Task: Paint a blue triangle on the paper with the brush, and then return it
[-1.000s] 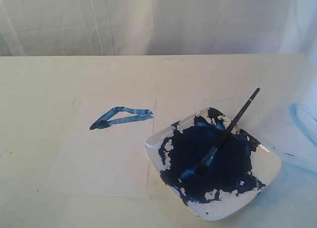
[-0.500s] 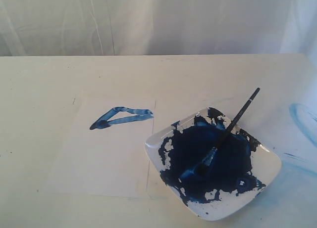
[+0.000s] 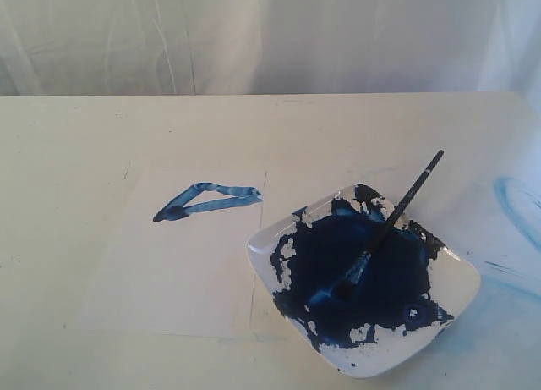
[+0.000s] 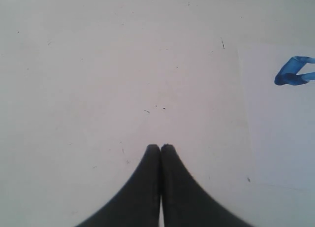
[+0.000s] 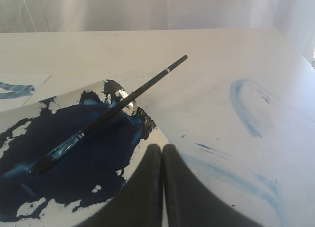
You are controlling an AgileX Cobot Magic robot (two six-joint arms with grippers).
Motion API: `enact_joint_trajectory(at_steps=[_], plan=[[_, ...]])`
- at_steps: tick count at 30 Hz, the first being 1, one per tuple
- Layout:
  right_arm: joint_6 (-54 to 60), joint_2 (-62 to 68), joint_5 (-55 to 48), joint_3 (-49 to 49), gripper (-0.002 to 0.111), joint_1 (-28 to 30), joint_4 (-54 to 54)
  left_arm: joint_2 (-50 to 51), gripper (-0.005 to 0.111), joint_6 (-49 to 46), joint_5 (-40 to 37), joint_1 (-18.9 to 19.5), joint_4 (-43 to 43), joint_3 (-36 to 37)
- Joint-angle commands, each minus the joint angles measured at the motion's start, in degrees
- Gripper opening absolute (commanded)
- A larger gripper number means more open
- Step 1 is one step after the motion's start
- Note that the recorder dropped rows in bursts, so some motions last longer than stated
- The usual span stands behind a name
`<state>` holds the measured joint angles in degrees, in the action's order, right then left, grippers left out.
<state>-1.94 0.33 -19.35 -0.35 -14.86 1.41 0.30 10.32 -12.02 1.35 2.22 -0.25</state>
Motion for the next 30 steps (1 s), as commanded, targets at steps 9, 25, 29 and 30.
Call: enact_joint_trajectory(at_steps=[9, 25, 29, 30], plan=[[0.7, -0.3, 0.1, 0.4, 0.000, -0.1, 0.0, -0.3, 0.000, 0.2, 0.2, -0.3, -0.2, 0.3], [0.6, -0.3, 0.1, 0.4, 0.000, -0.1, 0.0, -0.3, 0.000, 0.0, 0.4, -0.3, -0.2, 0.3], [-0.7, -0.3, 0.1, 0.4, 0.000, -0.1, 0.0, -0.3, 0.000, 0.0, 0.4, -0.3, -0.2, 0.3], [-0.7, -0.3, 0.1, 0.4, 0.000, -0.1, 0.0, -0.3, 0.000, 0.0, 0.4, -0.3, -0.2, 0.3]])
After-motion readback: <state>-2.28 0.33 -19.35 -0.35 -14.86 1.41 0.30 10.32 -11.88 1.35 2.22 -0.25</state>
